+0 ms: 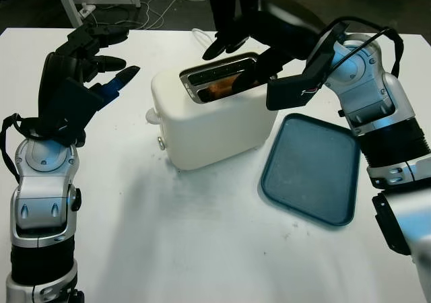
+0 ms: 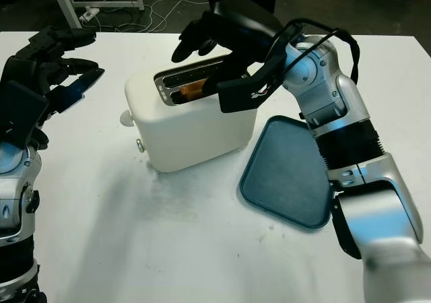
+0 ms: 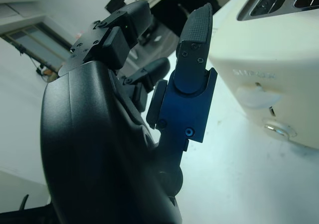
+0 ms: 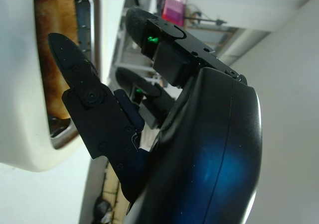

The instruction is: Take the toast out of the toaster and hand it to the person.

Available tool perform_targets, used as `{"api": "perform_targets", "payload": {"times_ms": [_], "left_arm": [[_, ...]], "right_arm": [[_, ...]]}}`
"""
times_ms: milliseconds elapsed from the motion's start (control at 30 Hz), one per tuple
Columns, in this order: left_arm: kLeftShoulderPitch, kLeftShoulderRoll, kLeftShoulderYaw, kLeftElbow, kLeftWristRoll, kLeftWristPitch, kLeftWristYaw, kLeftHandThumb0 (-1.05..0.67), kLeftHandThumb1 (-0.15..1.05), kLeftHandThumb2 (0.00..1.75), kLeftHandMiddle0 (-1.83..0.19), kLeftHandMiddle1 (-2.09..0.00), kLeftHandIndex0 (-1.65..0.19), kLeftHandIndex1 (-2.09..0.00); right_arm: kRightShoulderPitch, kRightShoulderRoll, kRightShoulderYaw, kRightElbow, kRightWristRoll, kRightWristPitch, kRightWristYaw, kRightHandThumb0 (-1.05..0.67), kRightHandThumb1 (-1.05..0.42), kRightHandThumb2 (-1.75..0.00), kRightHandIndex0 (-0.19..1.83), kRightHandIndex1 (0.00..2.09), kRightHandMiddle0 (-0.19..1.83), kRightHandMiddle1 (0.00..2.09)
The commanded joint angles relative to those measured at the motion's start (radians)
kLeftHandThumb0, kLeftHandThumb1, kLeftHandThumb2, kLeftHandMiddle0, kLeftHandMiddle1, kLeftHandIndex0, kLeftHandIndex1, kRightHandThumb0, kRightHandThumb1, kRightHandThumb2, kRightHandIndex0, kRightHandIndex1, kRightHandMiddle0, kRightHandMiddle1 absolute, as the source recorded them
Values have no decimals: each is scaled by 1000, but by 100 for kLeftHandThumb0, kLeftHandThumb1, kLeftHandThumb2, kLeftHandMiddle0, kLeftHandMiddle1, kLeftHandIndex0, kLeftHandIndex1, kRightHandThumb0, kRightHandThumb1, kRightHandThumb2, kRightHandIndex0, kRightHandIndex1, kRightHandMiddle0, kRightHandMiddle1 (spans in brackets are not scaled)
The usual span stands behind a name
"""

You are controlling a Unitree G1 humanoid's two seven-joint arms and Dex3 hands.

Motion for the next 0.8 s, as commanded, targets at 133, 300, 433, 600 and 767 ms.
{"api": "perform_targets", "payload": {"times_ms": [133, 300, 433, 600, 767], "left_arm": [[12, -3, -1, -19, 3, 11, 4, -49, 92, 9, -39, -91, -42, -56], [14, -9, -3, -22, 1, 13, 7, -49, 92, 9, -39, -91, -43, -56], [14, -1, -4, -16, 7, 7, 4, -51, 92, 9, -39, -92, -43, -56], [12, -6, -3, -17, 2, 9, 5, -49, 92, 9, -39, -92, -43, -55], [15, -5, -3, -22, 6, 11, 6, -49, 92, 9, -38, -92, -43, -55]], "right_arm": [[12, 0, 14, 31, -51, -68, -57, -33, -58, -1, 88, 34, 100, 5], [13, -2, 25, 58, -96, -108, -102, -30, -59, 0, 88, 34, 100, 4], [12, -2, 31, 87, -101, -148, -113, -31, -59, 0, 88, 35, 101, 4], [10, -2, 32, 102, -100, -162, -107, -30, -59, 0, 87, 35, 100, 3], [13, -5, 35, 97, -102, -155, -91, -29, -59, 0, 88, 36, 101, 3]]}}
